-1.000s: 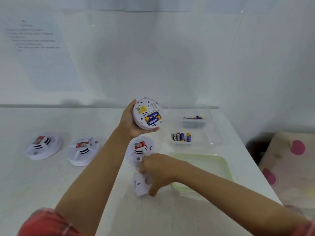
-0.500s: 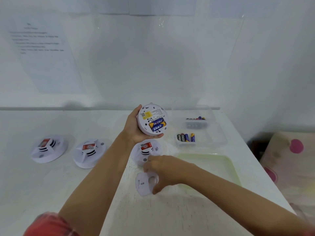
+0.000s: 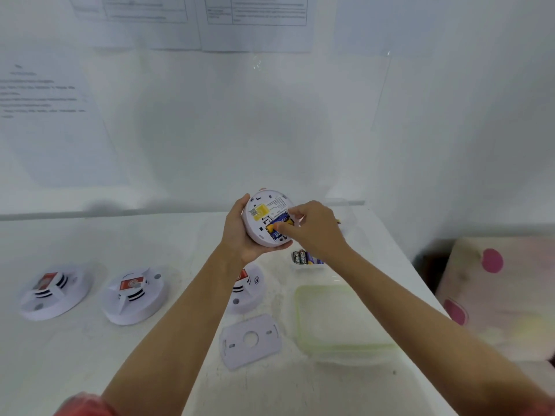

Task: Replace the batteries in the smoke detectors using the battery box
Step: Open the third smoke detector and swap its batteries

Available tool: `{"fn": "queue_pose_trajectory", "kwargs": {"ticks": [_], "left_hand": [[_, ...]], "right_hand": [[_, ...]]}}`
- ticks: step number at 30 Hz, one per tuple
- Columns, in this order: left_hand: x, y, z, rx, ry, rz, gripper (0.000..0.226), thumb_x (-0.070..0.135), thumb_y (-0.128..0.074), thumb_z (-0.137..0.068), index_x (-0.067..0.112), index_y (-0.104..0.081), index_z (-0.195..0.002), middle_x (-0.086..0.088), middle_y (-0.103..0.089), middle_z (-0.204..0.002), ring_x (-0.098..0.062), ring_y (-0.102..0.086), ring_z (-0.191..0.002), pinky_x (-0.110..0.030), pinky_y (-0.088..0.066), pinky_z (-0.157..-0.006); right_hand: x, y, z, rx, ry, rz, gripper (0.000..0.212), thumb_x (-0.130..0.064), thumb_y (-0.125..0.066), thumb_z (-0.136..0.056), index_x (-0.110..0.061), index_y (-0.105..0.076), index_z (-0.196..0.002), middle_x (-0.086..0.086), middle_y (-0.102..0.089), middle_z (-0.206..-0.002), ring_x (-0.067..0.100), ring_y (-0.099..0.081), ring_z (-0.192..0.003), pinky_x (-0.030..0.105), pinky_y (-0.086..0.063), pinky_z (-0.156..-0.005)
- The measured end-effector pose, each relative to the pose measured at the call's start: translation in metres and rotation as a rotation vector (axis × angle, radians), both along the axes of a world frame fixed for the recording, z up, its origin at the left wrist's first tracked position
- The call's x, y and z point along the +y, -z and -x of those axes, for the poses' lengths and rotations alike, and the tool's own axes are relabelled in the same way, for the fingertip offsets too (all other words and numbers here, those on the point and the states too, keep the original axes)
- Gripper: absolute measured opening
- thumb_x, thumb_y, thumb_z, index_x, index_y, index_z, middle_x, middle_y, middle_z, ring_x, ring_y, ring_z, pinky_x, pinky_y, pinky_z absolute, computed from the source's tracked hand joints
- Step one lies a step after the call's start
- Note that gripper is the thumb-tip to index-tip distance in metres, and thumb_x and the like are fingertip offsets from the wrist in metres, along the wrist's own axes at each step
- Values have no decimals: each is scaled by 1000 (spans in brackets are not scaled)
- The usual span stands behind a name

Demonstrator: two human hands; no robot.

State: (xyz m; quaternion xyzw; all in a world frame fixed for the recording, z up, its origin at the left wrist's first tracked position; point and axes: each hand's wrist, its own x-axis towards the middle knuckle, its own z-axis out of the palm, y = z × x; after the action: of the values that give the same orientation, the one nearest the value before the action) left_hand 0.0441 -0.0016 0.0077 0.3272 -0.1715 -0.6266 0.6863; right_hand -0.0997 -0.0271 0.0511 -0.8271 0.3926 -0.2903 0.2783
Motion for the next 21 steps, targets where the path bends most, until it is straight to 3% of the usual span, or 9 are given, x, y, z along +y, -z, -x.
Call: {"fn": "queue_pose_trajectory", "kwargs": {"ticks": [4,9,12,15,21], "left_hand": [[-8,-3,5,9,1,34,36,48,-31,-93,31,-61,-104,-11,-73,-91,-32,-71,-74,-46,-44,-82],[-15,-6,7,-14,-13,3,40,49,-31,-93,27,-59,-112,-10,-73,-88,-30,-62,-87,-40,-51,-72],[-20,-5,8,-9,-27,-16,40,47,-33,-92,24,-64,-99,-10,-73,-85,-30,-60,-88,-44,-46,-78],[-24,-2,8,-5,-37,-21,40,47,-34,-91,23,-66,-95,-11,-71,-90,-30,-59,-91,-47,-42,-88],[-31,8,5,2,-64,-41,37,48,-36,-89,27,-66,-96,-12,-67,-100,-30,-58,-91,-46,-45,-80]], "right_hand": [[0,7,-3,-56,68,3,42,-33,-73,-77,-6,-64,-108,10,-52,-111,19,-55,-101,21,-38,-76],[-7,11,-6,-48,97,-2,56,-39,-76,-71,-10,-60,-116,6,-51,-116,17,-54,-104,20,-38,-79],[-16,9,-8,-5,97,-28,59,-39,-78,-67,-10,-58,-115,5,-53,-115,17,-54,-104,24,-40,-81],[-26,4,-11,-1,78,-88,52,-33,-82,-64,-4,-62,-102,9,-61,-106,18,-56,-97,32,-47,-82],[-37,3,-13,-31,10,-214,41,-24,-85,-60,4,-64,-82,8,-56,-77,14,-52,-73,34,-47,-71]]}}
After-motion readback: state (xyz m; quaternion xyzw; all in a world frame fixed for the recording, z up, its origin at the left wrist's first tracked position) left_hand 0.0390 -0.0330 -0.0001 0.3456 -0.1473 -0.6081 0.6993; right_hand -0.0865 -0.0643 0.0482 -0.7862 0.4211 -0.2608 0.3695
